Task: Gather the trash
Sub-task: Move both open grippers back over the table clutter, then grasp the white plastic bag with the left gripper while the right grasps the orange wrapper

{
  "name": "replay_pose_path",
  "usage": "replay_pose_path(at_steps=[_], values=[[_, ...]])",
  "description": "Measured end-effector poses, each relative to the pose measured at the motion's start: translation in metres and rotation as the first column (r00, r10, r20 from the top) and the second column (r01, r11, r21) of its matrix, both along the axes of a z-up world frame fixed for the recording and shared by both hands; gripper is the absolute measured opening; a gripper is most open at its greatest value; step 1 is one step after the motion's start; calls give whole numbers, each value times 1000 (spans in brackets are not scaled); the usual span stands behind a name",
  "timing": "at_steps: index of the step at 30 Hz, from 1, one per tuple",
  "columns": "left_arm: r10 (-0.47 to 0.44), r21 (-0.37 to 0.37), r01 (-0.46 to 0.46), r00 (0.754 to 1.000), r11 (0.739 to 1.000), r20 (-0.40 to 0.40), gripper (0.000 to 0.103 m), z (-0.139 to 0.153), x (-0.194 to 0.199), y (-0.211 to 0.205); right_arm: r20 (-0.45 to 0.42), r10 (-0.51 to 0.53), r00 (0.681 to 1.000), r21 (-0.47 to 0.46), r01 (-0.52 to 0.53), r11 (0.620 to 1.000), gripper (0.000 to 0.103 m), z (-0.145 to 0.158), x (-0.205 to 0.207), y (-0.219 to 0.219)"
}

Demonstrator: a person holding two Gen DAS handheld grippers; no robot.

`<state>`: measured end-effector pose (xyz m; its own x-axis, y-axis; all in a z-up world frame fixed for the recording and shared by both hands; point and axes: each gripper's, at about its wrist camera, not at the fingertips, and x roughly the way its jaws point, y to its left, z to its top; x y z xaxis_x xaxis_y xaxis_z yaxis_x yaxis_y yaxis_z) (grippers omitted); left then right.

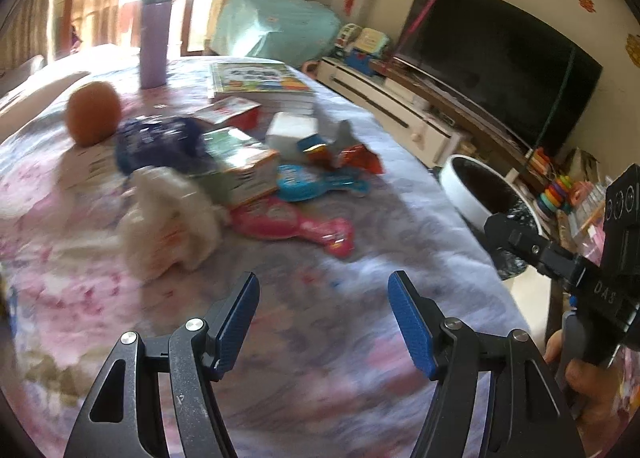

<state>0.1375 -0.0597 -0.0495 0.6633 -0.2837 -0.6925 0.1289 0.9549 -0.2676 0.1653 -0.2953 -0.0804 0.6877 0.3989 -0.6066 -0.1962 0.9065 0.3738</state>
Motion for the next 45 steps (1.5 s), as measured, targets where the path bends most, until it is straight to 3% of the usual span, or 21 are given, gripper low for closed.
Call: replay_pose_path(at_steps=[12,24,35,38,40,41,42,44,45], values=[[115,29,-114,993,993,-11,66,5,-21,45,-53,69,996,3,-69,998,86,-10,15,36],[178,25,-177,984,984,-25,68,0,14,68,-33,80,996,-8,-80,997,86,-3,51,48],[194,15,-194,979,981,-55,73,-19,49,73,-11,106,994,-115,-107,988,85,-10,101,70],[186,13,-185,981,983,-54,72,-22,54,70,-42,113,993,-149,-118,982,73,-19,113,75],[176,12,-176,983,984,-47,71,-23,58,68,-57,107,993,-166,-115,979,43,-22,116,75],[168,9,-168,985,986,-45,66,-23,60,67,-65,103,993,-168,-112,979,35,-23,117,74],[155,2,-155,987,988,-45,52,-24,62,66,-66,96,993,-172,-106,979,25,-24,116,72],[127,-1,-127,990,992,-63,36,-27,67,63,-54,88,995,-175,-97,980,17,-22,113,69],[125,1,-125,990,992,-61,33,-28,67,62,-48,85,995,-174,-93,980,15,-20,111,67]])
